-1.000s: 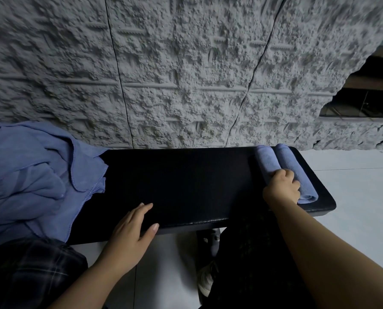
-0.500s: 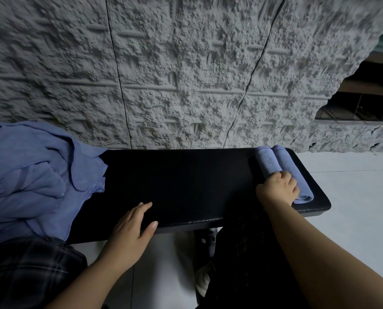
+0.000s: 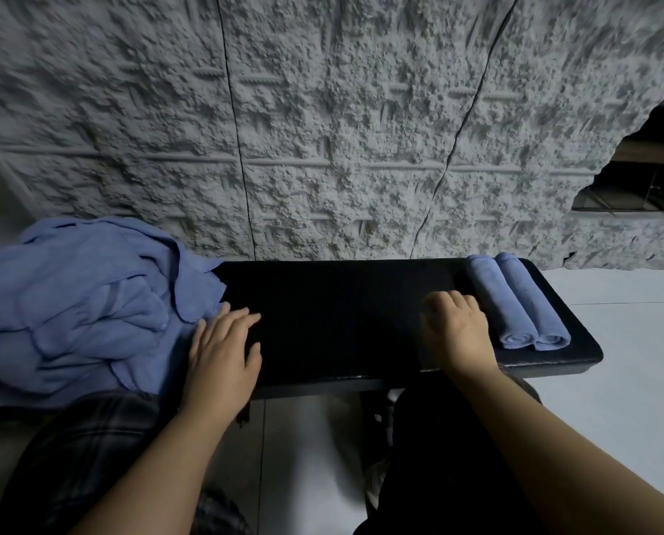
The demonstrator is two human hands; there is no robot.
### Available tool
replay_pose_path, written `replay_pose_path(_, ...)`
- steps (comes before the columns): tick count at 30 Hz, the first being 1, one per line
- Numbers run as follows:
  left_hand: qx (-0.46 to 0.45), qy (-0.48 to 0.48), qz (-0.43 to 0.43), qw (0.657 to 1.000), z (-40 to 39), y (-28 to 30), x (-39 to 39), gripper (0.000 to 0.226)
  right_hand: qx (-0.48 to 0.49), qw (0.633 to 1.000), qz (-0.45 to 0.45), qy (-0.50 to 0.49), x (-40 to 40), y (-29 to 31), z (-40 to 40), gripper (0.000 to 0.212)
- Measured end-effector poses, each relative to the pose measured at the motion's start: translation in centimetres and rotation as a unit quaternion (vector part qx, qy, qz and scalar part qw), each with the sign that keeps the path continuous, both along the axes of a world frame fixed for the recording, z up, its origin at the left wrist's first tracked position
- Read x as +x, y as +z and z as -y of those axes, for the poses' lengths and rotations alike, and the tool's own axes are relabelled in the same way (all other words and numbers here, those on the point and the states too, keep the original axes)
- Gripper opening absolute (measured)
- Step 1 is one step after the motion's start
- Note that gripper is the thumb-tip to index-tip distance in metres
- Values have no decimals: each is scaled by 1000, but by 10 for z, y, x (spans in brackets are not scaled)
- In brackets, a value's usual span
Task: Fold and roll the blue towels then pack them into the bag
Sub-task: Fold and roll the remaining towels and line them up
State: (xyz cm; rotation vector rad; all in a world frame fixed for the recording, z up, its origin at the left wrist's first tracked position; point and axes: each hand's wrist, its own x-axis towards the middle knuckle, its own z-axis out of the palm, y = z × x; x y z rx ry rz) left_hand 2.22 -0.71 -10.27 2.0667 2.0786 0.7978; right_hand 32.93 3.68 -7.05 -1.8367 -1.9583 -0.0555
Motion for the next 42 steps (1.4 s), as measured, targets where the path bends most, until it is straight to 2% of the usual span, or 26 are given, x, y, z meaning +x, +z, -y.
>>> replay_pose_path(3, 55, 83, -27, 995, -3, 16, -21, 37, 14, 994, -55, 91, -25, 3, 15, 11)
replay_pose_path(6, 49, 137, -40, 988, 0, 21, -45, 40, -2, 986, -98, 133, -50, 1, 32, 13)
replay_pose_path(13, 31, 232, -11, 972, 5, 28, -66, 46, -82, 970, -73, 217, -77, -6, 51, 19)
replay_pose_path(17, 99, 315, -2, 944, 5, 32, -72, 52, -95, 971, -62, 211, -73, -7, 53, 22)
replay_pose_path(21, 121, 361, 66, 922, 3, 38, -94, 47, -101, 972, -80, 197, -70, -4, 55, 24)
replay_pose_path(25, 129, 323, 83, 934, 8, 35, -113, 31, -119, 969, -84, 198, -74, -3, 54, 30)
replay_pose_path(29, 149, 302, 90, 937, 20, 36, -106, 16, -114, 967, -72, 216, -78, -6, 55, 26)
replay_pose_path(33, 179, 212, -6, 961, 38, 47, -69, 4, -105, 964, -78, 231, -76, -5, 58, 20)
replay_pose_path(35, 182, 126, -17, 975, 49, 52, -44, 7, -110, 962, -96, 231, -77, -2, 61, 20)
replay_pose_path(38, 166, -30, 2, 986, 65, 54, -12, 15, -121, 951, -147, 245, -87, 7, 76, 39)
replay_pose_path(40, 146, -88, 7, 985, 78, 56, 10, 17, -118, 934, -188, 279, -100, 13, 92, 58)
replay_pose_path(42, 127, -118, 12, 985, 92, 57, 28, 17, -119, 919, -219, 305, -113, 20, 106, 67)
